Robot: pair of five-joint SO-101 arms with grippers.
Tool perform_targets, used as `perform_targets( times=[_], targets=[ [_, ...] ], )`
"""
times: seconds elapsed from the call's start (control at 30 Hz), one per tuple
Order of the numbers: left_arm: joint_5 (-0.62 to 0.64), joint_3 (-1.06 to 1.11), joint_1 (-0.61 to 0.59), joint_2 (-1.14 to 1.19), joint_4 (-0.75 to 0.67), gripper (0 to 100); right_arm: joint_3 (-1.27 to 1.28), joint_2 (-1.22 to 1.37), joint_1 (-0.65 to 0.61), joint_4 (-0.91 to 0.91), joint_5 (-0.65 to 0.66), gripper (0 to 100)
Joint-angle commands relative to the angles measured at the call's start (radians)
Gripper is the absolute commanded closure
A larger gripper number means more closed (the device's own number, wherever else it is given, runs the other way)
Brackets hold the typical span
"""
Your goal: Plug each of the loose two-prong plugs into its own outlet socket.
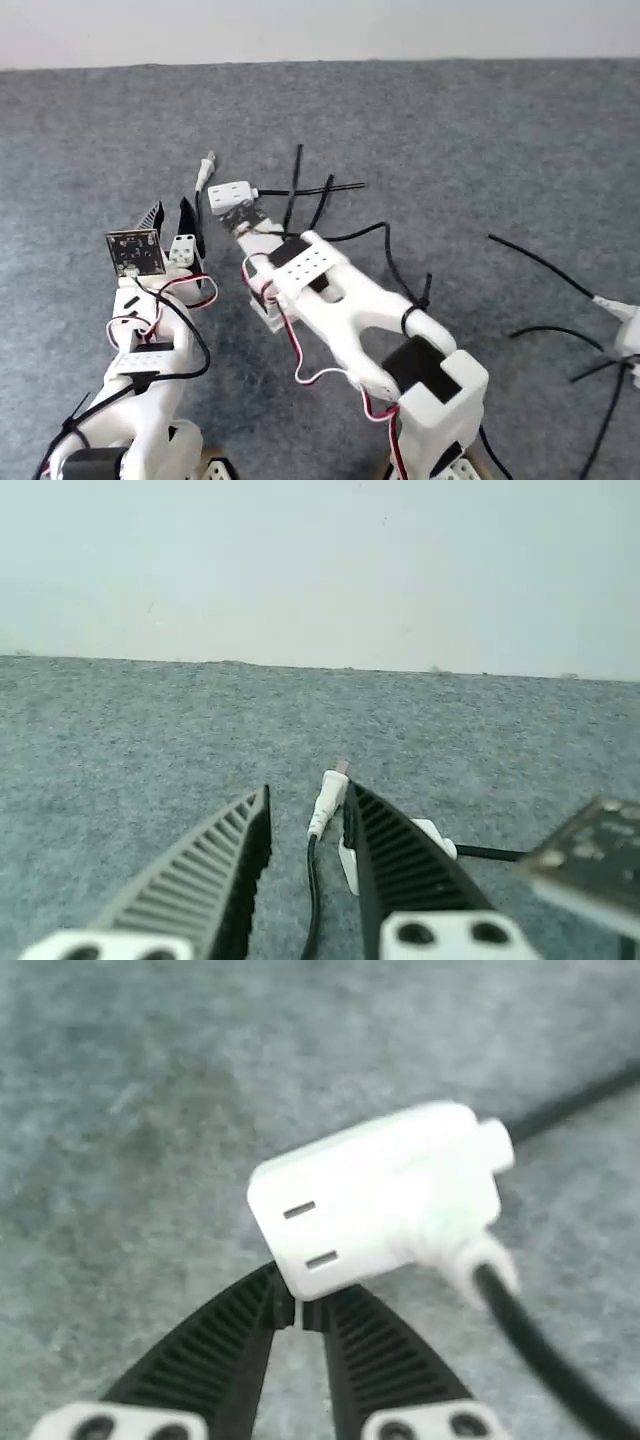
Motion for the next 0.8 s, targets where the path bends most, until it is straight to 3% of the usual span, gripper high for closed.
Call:
perform_targets(
  times=[0.0,0.17,0.27,0.4,0.6,0.77],
  targets=[
    [0.006,-0.042,0.0,-0.02,-0.025,88,-0.026,-0.021,0.033,-0.016,-0.008,98.8],
    [0.006,-0.041,0.009,-0.02,-0.025,88,-0.037,-0.028,0.036,-0.025,-0.012,96.4],
    [0.006,-0.041,0.009,-0.02,-0.025,88,-0.061,-0.021,0.064,-0.033,-0.035,86.9],
    [0.008,-0.041,0.011,-0.021,-0.015,88,-0.091,-0.027,0.096,-0.033,-0.172,75.5],
    [0.077,-0.139,0.034,-0.029,0.239,88,-0.209,-0.019,0.058,-0.033,-0.367,79.3],
    [0.097,-0.271,0.011,-0.031,0.519,88,-0.255,-0.016,0.047,-0.036,-0.374,80.8]
  ],
)
